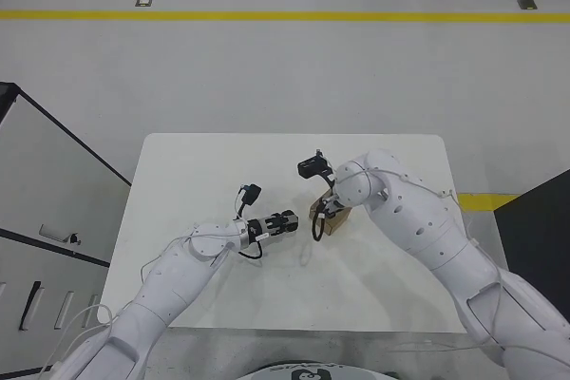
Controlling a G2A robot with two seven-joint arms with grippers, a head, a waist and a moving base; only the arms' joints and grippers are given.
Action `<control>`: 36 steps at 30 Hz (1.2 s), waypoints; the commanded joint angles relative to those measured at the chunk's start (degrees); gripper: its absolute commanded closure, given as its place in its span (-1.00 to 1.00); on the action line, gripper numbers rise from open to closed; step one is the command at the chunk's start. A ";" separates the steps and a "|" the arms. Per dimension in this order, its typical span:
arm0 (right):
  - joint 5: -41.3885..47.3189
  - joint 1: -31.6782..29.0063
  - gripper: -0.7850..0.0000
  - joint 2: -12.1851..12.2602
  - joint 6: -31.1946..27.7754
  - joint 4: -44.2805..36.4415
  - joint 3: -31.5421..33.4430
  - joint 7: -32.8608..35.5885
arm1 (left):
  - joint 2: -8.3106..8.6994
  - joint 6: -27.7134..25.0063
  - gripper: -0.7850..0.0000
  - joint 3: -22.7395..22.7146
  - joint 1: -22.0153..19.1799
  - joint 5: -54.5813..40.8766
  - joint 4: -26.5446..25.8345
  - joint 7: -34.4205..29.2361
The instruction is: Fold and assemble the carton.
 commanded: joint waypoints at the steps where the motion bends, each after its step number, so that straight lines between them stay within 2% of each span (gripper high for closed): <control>1: 0.11 0.00 1.00 0.03 -0.05 -0.08 0.33 -0.01 | 0.00 0.00 1.00 0.00 0.00 0.00 0.00 0.00; 9: 1.75 -0.45 1.00 0.17 -0.47 -0.62 2.08 -1.27 | 0.00 0.00 1.00 0.00 0.00 0.00 0.00 0.00; 23: 4.35 1.39 1.00 -1.31 -2.25 5.10 -0.09 -2.59 | 0.00 0.00 1.00 0.00 0.00 0.00 0.00 0.00; 36: 4.67 0.77 1.00 -0.93 -2.57 3.08 1.51 -2.16 | 0.00 0.00 1.00 0.00 0.00 0.00 0.00 0.00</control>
